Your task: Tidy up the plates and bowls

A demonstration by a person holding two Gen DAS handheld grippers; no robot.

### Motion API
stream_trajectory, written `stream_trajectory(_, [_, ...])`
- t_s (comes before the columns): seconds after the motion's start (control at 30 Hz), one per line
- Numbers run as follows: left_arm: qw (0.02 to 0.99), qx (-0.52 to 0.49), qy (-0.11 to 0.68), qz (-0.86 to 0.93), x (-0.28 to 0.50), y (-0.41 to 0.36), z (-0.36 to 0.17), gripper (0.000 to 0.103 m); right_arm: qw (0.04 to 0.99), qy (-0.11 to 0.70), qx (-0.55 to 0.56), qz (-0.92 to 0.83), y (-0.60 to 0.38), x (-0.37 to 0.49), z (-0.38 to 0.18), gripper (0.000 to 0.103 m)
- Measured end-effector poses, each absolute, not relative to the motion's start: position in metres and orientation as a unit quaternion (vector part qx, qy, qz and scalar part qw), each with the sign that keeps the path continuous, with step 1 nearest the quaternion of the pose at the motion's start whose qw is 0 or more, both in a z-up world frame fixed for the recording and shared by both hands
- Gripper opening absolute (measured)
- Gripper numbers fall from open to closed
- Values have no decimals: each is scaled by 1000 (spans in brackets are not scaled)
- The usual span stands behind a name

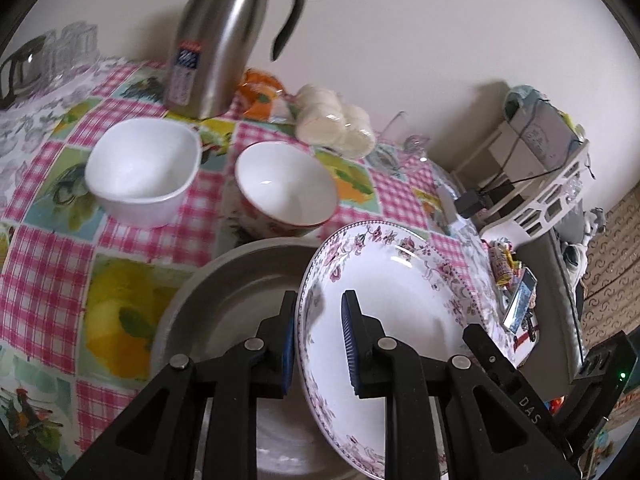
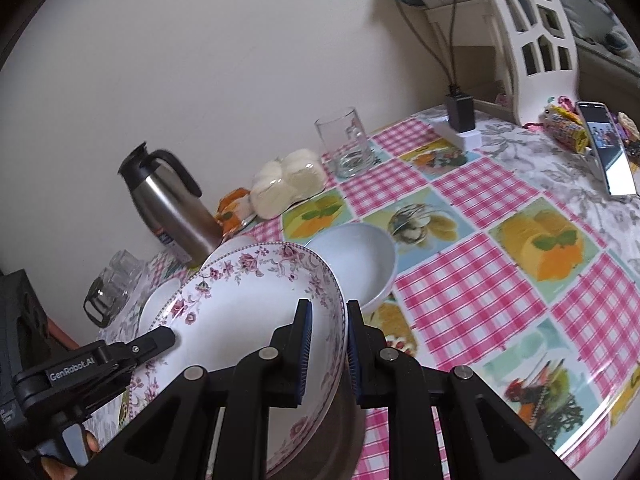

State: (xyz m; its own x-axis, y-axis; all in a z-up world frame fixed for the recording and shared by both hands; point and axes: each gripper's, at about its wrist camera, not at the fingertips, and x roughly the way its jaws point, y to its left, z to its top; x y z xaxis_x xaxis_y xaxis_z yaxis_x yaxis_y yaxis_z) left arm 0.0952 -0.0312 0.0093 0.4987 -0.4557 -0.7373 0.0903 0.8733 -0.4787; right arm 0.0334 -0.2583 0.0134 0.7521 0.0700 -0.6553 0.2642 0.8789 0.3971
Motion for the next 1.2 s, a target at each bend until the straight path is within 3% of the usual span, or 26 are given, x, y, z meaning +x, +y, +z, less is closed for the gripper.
stream_trajectory(1.2, [795,-144,584,-82,98,-16,-51,30,875,459,145,-54,-208,54,-35,20])
